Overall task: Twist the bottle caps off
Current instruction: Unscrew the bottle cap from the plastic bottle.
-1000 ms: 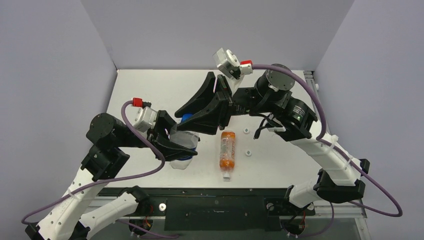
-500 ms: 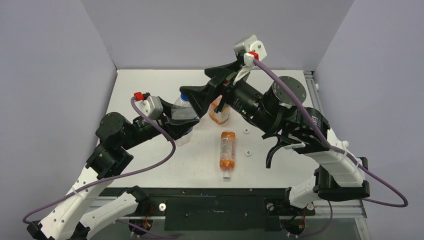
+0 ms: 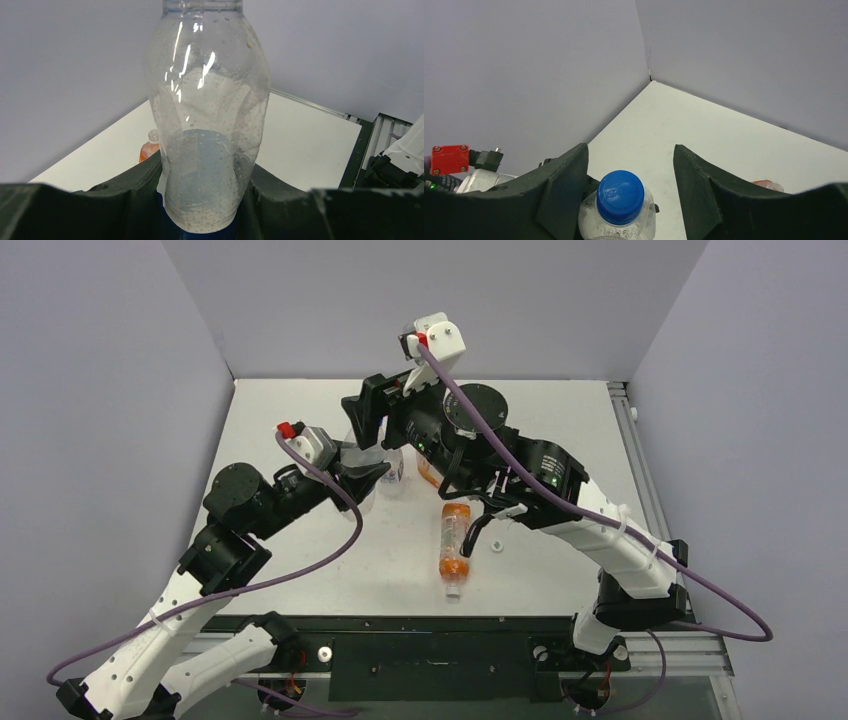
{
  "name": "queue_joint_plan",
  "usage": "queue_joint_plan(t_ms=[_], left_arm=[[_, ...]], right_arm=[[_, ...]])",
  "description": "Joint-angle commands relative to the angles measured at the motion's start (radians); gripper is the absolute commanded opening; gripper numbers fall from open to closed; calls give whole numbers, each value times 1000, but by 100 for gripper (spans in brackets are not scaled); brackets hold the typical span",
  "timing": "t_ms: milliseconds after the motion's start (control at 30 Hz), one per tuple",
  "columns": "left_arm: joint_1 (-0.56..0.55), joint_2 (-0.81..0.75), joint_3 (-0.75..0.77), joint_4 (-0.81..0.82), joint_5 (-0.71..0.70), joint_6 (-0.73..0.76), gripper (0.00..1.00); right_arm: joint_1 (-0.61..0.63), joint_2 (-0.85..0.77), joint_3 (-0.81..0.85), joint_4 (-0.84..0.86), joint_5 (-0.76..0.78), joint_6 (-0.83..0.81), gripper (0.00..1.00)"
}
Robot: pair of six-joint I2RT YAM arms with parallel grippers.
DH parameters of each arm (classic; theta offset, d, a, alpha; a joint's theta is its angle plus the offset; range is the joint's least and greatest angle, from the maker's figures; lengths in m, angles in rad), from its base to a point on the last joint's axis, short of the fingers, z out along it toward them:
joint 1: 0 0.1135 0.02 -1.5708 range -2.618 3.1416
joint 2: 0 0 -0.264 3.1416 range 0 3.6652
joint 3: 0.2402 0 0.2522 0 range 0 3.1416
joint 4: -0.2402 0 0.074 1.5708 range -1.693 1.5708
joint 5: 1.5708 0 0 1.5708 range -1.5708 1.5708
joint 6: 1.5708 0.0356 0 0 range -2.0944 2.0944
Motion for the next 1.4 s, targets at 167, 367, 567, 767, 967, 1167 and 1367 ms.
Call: queue_joint_plan(t_ms=[167,367,567,767,967,1167,1367], left_arm=[[1,-14,12,47,-40,14,0],[1,-13,12,50,-46,14,0],[2,-14,14,51,-51,13,0],[1,-8,21,49,-50,12,0],[1,-1,36,52,-29,-5,0],[2,-14,43,67,111,-91,0],[3,-16,62,127,452,-245,0]], right_arm=[[-67,-26,-33,55,-128,137,39],[-79,-11,-27,32,-181,158,56],[-82,-16,-34,37,-190,157,40],[-82,7,-7,-2,-231,147,39],[-88,-17,-12,-16,-234,116,9],[-138,-116,-77,35,-409,46,0],[-175,-258,-248,178,-1023,-7,0]])
